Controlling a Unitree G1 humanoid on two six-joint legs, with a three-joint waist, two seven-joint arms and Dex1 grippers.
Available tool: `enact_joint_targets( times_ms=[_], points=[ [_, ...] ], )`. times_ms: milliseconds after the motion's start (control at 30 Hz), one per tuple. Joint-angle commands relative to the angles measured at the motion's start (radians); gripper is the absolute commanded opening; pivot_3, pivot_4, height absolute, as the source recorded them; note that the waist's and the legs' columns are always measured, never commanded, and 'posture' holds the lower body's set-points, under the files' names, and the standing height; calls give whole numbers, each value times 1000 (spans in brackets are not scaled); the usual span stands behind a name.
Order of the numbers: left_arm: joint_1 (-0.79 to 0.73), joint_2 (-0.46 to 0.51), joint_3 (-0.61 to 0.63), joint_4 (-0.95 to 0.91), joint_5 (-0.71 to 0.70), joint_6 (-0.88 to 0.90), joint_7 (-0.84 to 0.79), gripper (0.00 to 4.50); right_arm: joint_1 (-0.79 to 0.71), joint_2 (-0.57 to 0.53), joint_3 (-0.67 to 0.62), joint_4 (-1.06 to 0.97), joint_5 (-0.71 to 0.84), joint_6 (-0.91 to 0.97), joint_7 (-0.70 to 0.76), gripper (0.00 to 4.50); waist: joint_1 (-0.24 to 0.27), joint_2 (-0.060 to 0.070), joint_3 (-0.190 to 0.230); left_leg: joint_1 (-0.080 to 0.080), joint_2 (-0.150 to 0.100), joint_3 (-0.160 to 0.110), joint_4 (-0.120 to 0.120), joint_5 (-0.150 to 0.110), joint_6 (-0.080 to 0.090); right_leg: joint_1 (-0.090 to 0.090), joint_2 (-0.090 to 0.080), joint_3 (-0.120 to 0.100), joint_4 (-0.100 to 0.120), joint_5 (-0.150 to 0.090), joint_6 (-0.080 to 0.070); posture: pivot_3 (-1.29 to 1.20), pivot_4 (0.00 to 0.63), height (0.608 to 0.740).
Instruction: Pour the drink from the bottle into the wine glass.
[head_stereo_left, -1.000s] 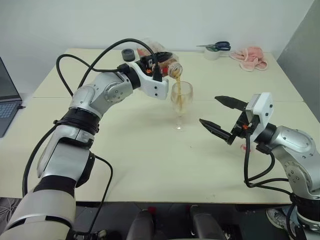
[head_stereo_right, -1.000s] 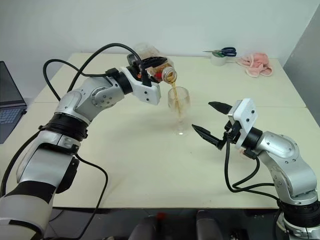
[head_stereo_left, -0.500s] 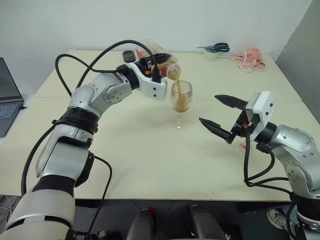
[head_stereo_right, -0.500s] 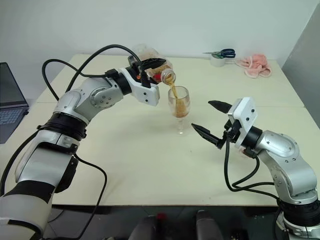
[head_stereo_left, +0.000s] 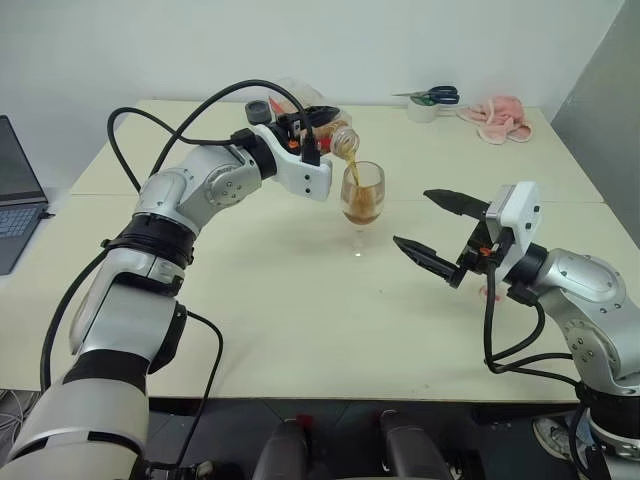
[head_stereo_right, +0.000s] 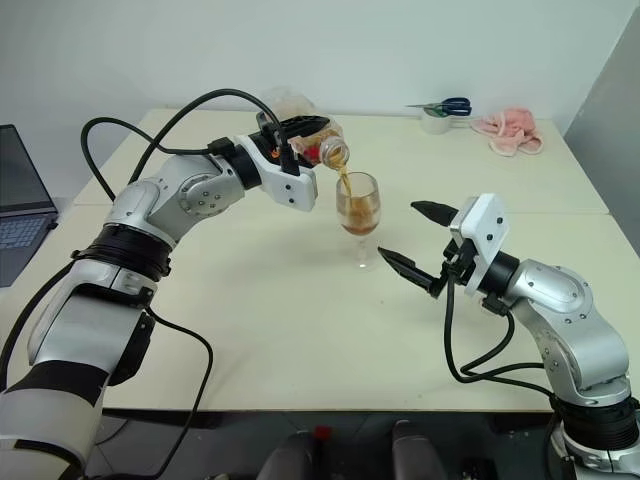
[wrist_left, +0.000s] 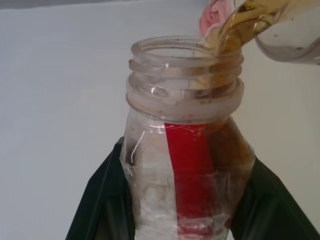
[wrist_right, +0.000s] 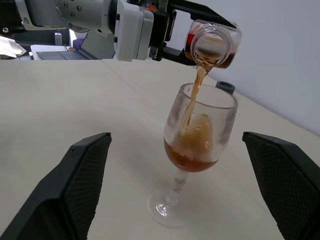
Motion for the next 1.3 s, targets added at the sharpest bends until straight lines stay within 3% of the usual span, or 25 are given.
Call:
enact_joint_targets(
  times_ms=[33, 733, 867, 967, 1100, 1300],
  points=[
    [-47, 7, -1, 0, -2, -3, 17, 1824, -22, -4, -9, -17, 14, 4, -3, 4500, 0, 0, 0, 0, 0, 0, 0, 0, 0, 0, 0, 0, 0, 0, 0, 0, 150, 740],
    [-56, -7, -7, 21, -18, 17, 23, 1824, -40, 8, 3, -18, 12, 28, -15, 4500, 0, 0, 0, 0, 0, 0, 0, 0, 0, 0, 0, 0, 0, 0, 0, 0, 150, 740],
    [-44, -50, 43, 40, -133, 55, -39, 1824, -56, 17, 5, -11, 15, 36, -27, 4500, 0, 0, 0, 0, 0, 0, 0, 0, 0, 0, 0, 0, 0, 0, 0, 0, 150, 740],
    [4, -126, 124, 27, -347, 166, -195, 1824, -79, 28, 14, -9, 17, 40, -31, 4500, 0, 0, 0, 0, 0, 0, 0, 0, 0, 0, 0, 0, 0, 0, 0, 0, 150, 740],
    [96, -155, 190, -69, -489, 312, -311, 1821, -106, 32, 20, -20, 28, 54, -25, 4500, -10, 0, 0, 0, 0, 0, 0, 0, 0, 0, 0, 0, 0, 0, 0, 0, 150, 740],
    [285, -208, 391, -290, -746, 773, -314, 1820, -219, 15, 56, -37, 81, 183, -29, 4500, -29, 0, 0, 0, 1, -1, 0, 0, 0, -1, 0, 0, 2, 0, 0, 0, 150, 740]
  ],
)
